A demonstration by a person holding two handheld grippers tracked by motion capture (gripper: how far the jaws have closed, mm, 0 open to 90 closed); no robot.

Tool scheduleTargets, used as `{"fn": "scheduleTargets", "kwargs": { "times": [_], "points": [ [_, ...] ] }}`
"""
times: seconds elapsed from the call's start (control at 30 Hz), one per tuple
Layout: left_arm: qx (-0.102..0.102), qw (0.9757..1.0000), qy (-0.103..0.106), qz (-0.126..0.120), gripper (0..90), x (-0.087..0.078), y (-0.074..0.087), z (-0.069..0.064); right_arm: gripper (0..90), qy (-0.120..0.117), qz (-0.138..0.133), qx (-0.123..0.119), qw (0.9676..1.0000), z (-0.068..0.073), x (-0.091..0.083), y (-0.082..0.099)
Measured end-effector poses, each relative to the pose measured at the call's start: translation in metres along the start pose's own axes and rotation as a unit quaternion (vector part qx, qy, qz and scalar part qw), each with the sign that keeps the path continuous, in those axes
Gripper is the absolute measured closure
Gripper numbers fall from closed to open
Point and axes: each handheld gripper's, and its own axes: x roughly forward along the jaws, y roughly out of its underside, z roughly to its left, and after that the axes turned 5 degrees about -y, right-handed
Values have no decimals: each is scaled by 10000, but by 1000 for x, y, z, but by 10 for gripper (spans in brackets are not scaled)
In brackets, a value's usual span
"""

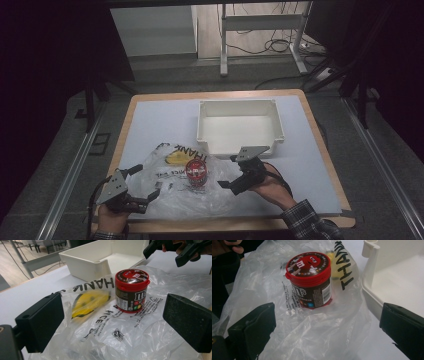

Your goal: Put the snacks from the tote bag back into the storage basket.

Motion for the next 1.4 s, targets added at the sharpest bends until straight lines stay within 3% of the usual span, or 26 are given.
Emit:
{"fn": "scheduleTargets", "kwargs": {
  "times": [0.3, 0.57, 1.4],
  "points": [
    [10, 10000, 15, 7, 34, 0, 0, 0, 9, -90, 47, 99, 9999, 0, 9, -6],
    [22, 10000, 29, 19, 36, 1, 0, 0, 9, -188, 285, 119, 9993, 4, 23, -11],
    [130, 9998, 57, 130, 44, 2, 0, -3, 22, -100, 853, -248, 9960, 16, 49, -23]
  ]
}}
